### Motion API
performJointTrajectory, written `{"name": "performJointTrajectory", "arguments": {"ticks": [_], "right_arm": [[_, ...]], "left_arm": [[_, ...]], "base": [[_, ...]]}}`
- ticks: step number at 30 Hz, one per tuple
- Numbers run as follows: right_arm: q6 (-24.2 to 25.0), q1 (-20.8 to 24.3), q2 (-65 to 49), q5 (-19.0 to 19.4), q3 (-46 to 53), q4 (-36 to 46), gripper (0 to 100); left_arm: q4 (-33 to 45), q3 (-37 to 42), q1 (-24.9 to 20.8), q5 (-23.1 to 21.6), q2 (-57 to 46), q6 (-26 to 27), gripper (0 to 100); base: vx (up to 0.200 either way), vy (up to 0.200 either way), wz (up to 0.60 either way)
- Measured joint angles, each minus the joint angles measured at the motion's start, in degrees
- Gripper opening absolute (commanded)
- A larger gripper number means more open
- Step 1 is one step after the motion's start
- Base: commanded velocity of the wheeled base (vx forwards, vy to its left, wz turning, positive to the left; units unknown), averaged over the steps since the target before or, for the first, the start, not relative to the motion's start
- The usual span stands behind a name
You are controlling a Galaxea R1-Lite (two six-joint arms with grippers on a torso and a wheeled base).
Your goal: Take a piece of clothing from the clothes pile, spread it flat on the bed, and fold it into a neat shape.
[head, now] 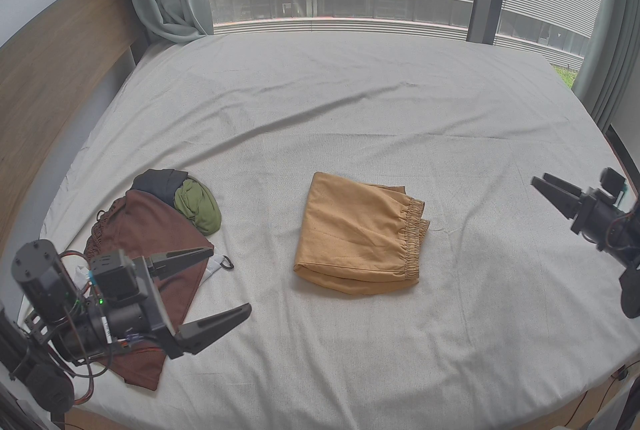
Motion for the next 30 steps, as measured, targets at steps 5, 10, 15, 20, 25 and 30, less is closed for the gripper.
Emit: {"name": "performJointTrajectory", "arguments": {"ticks": [5, 10, 15, 20, 25, 30], "right_arm": [[-3.08, -3.73, -10.58, 0.05, 7.72, 0.55, 100], [-3.58, -4.44, -21.53, 0.62, 12.61, 4.67, 100], [-0.96, -4.41, -33.15, 3.85, 14.45, 14.64, 100], [4.46, -3.95, -47.9, 7.94, 14.92, 27.1, 100], [10.97, -1.3, -61.86, 10.79, 14.17, 38.84, 100], [16.7, 3.39, -75.24, 13.14, 13.68, 48.09, 100]], "left_arm": [[0.51, 1.93, -4.0, -1.26, -7.09, -1.48, 100], [3.15, 2.34, -7.72, -1.61, -14.29, -3.17, 100], [9.79, 2.43, -8.56, -0.06, -21.31, -3.58, 100], [19.05, 2.43, -6.99, 2.08, -28.89, -3.8, 100], [30.24, 2.43, -4.19, 3.51, -37.44, -4.06, 100], [44.75, 2.43, -0.12, 4.46, -49.37, -4.06, 100]], "base": [[0.0, 0.0, 0.0], [0.0, 0.0, 0.0], [0.0, 0.0, 0.0], [0.0, 0.0, 0.0], [0.0, 0.0, 0.0], [0.0, 0.0, 0.0]]}}
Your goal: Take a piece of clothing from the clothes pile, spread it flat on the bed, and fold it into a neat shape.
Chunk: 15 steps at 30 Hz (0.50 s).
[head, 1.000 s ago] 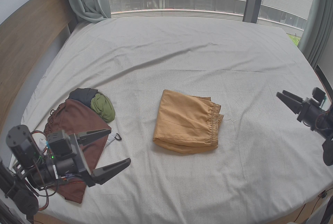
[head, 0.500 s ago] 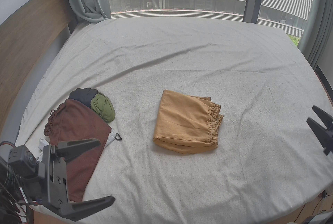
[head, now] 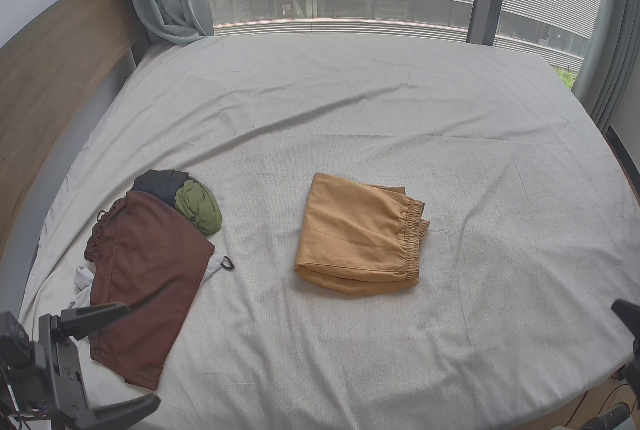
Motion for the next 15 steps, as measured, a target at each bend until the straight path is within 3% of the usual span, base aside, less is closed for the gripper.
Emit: {"name": "performJointTrajectory", "arguments": {"ticks": [4, 7, 9, 10, 12, 15], "right_arm": [[1.23, 3.01, -8.22, 0.2, 0.94, 6.24, 100], [-1.37, 4.38, -11.84, -2.41, 1.38, 10.51, 100], [-6.88, 5.24, -14.31, -7.83, 1.57, 14.8, 100], [-11.53, 5.64, -15.53, -12.52, 1.65, 17.52, 100], [-14.97, 5.92, -16.37, -18.02, 1.67, 19.4, 100], [-19.85, 6.28, -17.53, -29.43, 1.68, 22.53, 100]], "left_arm": [[11.28, 0.0, 3.12, 0.17, -9.55, -0.33, 100], [16.92, 0.0, 5.16, 0.35, -15.45, -0.54, 100], [20.09, 0.0, 6.95, 0.35, -20.18, -0.62, 100], [21.71, 0.0, 8.0, 0.38, -22.69, -0.56, 100], [22.94, 0.0, 8.85, 0.52, -24.81, -0.35, 100], [25.43, -0.02, 10.37, 1.39, -28.12, 0.2, 100]], "base": [[0.0, 0.0, 0.0], [0.0, 0.0, 0.0], [0.0, 0.0, 0.0], [0.0, 0.0, 0.0], [0.0, 0.0, 0.0], [0.0, 0.0, 0.0]]}}
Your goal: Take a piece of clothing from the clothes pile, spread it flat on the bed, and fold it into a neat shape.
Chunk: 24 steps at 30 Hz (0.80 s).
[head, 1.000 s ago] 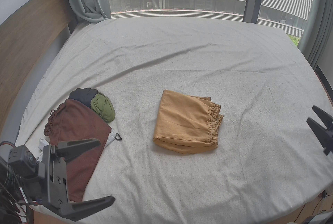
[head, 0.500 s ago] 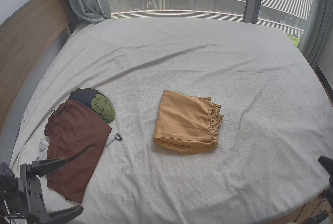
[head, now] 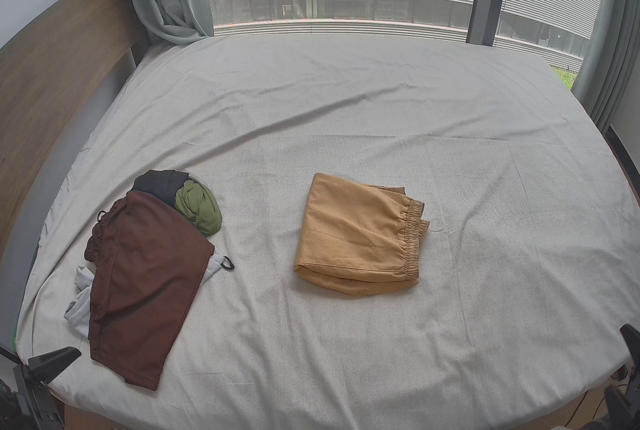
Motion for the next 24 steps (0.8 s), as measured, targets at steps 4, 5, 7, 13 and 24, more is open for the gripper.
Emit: {"name": "performJointTrajectory", "arguments": {"ticks": [4, 5, 7, 13, 24], "right_arm": [[-3.95, 0.37, -0.8, -15.43, 0.02, 3.99, 100], [-4.57, 0.43, -0.94, -19.35, 0.02, 5.01, 100], [-5.83, 0.61, -1.13, -25.87, 0.02, 6.53, 100], [-11.52, 0.85, -1.33, -32.51, 0.02, 10.58, 100], [-16.31, 1.17, -1.35, -30.29, 0.05, 14.75, 100]], "left_arm": [[5.89, 0.0, 2.72, 2.88, -3.85, 0.46, 100], [7.66, 0.0, 3.56, 3.9, -4.95, 0.52, 100], [10.05, 0.0, 5.1, 6.33, -6.91, 0.59, 100], [12.79, 0.0, 8.09, 14.13, -11.15, 1.4, 100], [17.81, 0.02, 9.9, 27.82, -14.25, 8.36, 100]], "base": [[0.0, 0.0, 0.0], [0.0, 0.0, 0.0], [0.0, 0.0, 0.0], [0.0, 0.0, 0.0], [0.0, 0.0, 0.0]]}}
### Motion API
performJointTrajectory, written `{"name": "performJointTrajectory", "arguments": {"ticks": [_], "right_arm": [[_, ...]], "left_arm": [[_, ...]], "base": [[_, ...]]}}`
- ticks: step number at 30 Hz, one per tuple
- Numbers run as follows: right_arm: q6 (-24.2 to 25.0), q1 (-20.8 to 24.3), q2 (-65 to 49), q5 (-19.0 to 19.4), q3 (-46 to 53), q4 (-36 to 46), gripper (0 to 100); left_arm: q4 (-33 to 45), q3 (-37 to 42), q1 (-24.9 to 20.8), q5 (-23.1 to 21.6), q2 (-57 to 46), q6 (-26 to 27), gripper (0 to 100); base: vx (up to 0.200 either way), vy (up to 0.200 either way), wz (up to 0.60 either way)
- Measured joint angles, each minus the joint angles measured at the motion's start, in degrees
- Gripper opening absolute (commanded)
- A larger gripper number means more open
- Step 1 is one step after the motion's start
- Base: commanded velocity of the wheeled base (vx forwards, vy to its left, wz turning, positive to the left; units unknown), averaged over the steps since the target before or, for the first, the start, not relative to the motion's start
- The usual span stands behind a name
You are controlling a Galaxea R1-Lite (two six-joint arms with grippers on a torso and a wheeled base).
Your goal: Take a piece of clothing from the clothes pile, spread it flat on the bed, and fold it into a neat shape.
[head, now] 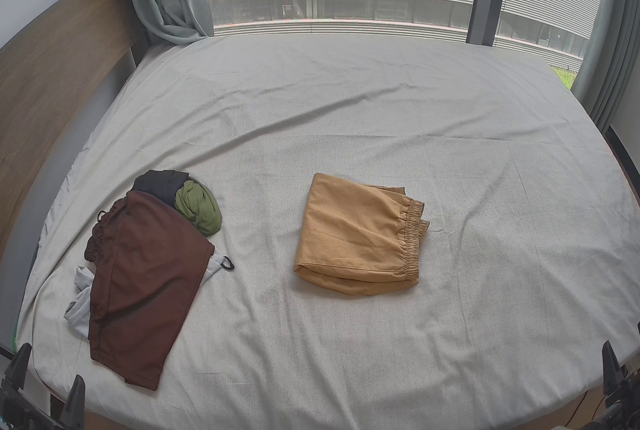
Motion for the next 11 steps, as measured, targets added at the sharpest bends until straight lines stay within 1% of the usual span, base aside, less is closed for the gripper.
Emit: {"name": "performJointTrajectory", "arguments": {"ticks": [3, 11], "right_arm": [[-0.39, 0.05, 0.0, 0.74, 0.0, 0.11, 100], [-0.46, 0.1, 0.0, 1.07, 0.0, 0.18, 100]], "left_arm": [[0.45, 0.0, 0.07, 0.71, -0.18, -1.56, 100], [0.65, -0.02, 0.17, 0.96, -0.24, -1.63, 100]], "base": [[0.0, 0.0, 0.0], [0.0, 0.0, 0.0]]}}
